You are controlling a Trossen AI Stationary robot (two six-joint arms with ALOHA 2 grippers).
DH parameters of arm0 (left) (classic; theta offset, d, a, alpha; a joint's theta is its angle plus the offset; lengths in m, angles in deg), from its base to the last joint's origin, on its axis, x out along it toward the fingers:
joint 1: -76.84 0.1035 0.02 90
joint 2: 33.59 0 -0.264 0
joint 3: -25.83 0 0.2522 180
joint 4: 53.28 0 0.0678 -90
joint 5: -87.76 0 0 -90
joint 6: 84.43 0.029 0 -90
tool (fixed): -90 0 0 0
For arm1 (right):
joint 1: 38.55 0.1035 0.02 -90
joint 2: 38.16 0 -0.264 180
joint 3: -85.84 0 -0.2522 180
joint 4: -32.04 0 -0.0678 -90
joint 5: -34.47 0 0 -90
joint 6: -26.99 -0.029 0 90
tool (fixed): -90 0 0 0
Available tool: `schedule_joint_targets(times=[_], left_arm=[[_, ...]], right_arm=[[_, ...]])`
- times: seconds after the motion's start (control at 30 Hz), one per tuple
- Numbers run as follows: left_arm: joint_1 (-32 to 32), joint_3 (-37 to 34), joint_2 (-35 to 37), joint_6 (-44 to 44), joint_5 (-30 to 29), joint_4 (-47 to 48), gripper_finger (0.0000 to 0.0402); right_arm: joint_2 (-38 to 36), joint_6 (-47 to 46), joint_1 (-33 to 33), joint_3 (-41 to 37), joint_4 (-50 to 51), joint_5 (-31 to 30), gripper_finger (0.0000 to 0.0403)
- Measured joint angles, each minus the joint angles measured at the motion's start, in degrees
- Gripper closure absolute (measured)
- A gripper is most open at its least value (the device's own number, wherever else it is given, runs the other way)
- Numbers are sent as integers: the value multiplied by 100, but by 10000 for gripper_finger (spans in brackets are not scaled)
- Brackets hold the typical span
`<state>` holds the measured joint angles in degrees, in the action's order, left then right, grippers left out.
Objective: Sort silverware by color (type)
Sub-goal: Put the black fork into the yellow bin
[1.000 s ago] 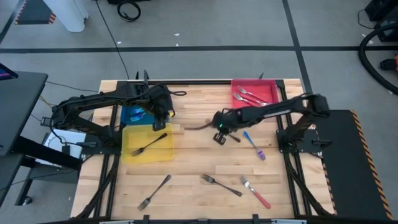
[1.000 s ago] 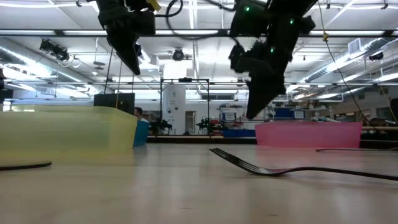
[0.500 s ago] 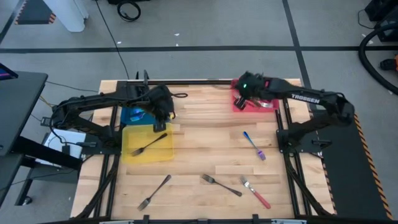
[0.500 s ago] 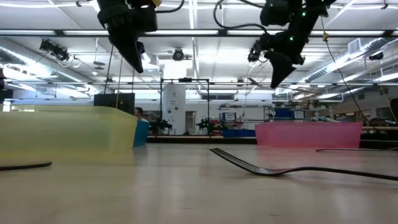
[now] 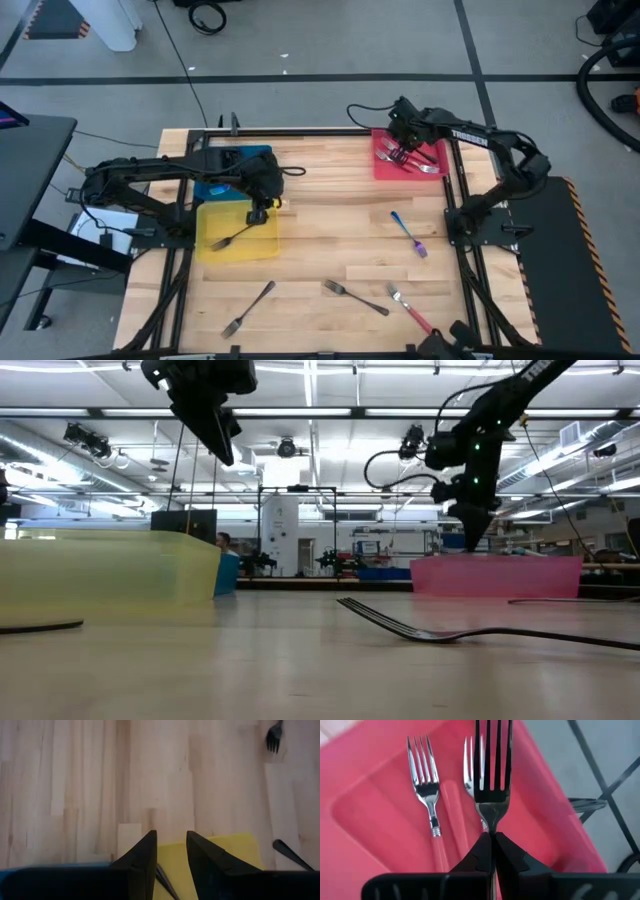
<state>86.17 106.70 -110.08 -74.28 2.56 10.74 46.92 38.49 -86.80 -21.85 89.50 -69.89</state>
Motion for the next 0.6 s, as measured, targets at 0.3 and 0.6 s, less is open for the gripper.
schedule_joint_targets(times=[0.3, 0.6], left_arm=[[-197, -2, -55, 0, 0, -695, 296], [-321, -7, -245, -53, -2, -788, 296]], right_arm=[[627, 133, -63, 0, 91, 279, 378], [891, 66, 117, 4, 168, -10, 334]])
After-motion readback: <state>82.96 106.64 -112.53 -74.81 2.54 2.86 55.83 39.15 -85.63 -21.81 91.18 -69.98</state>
